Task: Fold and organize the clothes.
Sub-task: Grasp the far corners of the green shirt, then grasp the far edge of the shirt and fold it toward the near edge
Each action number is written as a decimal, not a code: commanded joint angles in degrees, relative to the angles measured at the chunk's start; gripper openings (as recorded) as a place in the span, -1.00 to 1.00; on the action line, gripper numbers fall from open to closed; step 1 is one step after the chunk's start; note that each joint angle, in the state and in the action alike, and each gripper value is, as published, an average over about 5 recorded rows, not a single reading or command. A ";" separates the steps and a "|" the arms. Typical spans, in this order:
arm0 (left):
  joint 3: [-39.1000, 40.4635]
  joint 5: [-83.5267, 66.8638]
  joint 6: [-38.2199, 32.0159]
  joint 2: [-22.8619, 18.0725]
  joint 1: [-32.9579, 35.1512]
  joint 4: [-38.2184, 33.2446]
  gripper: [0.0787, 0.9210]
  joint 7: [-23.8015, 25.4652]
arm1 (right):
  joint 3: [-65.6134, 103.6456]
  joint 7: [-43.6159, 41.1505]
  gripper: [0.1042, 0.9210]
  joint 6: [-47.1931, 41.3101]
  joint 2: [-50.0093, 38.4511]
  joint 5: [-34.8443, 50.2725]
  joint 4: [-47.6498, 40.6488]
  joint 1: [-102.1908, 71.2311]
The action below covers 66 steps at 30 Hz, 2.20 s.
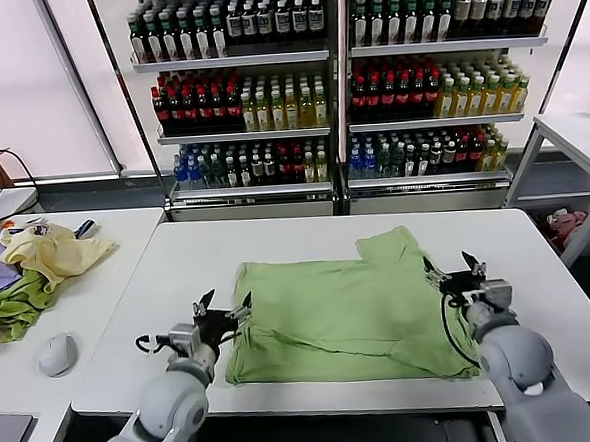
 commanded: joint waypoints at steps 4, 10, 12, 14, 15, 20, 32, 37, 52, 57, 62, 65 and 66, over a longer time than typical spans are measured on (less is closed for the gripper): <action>6.84 -1.20 0.72 -4.96 -18.96 21.02 0.77 -0.15 | -8.59 0.32 0.76 -1.32 4.07 -0.21 -21.54 19.84; 7.29 -1.26 1.08 -7.04 -21.52 26.69 0.77 0.06 | -9.57 0.38 0.76 -1.71 6.98 -1.70 -30.46 24.76; 7.52 -1.34 1.29 -7.64 -22.12 28.07 0.77 0.22 | -9.60 0.45 0.76 -2.12 7.76 -2.02 -32.38 25.50; 7.77 -1.40 1.47 -8.20 -22.56 29.27 0.77 0.41 | -9.62 0.44 0.76 -2.39 8.47 -2.46 -33.89 25.91; 7.91 -1.42 1.61 -8.47 -22.72 29.84 0.77 0.51 | -9.62 0.39 0.76 -2.45 8.86 -2.79 -34.67 26.07; 8.36 -1.53 2.90 -9.32 -22.75 31.31 0.77 1.10 | -9.32 0.19 0.76 -2.51 10.87 -4.08 -38.22 26.83; 8.04 -2.24 4.38 -9.11 -20.72 30.64 0.61 1.23 | -8.60 -1.19 0.46 -2.73 13.09 -3.24 -41.69 26.87; 7.78 -3.57 4.33 -8.85 -19.64 29.20 0.26 1.63 | -8.39 -1.22 0.14 -3.58 13.20 -0.78 -42.10 26.81; 6.70 -6.90 -1.03 -6.90 -17.14 24.51 -0.76 4.23 | -8.56 -2.71 -0.88 -0.29 9.99 0.78 -32.74 21.98; 5.78 -7.44 -2.64 -4.71 -15.10 19.78 -0.96 4.37 | -7.44 -2.65 -0.94 0.86 8.09 2.94 -24.76 18.65; 3.77 -8.78 -2.75 -2.10 -11.86 12.36 -0.97 4.20 | -5.30 -2.45 -0.94 0.77 5.57 5.39 -14.84 13.33; 2.83 -9.78 -2.50 -0.43 -9.55 7.42 -0.97 4.07 | -3.57 -2.10 -0.94 0.21 4.02 6.56 -8.94 9.81; 2.50 -10.08 -2.39 0.17 -8.58 5.74 -0.97 4.02 | -2.86 -1.95 -0.94 -0.01 3.47 6.99 -6.66 8.49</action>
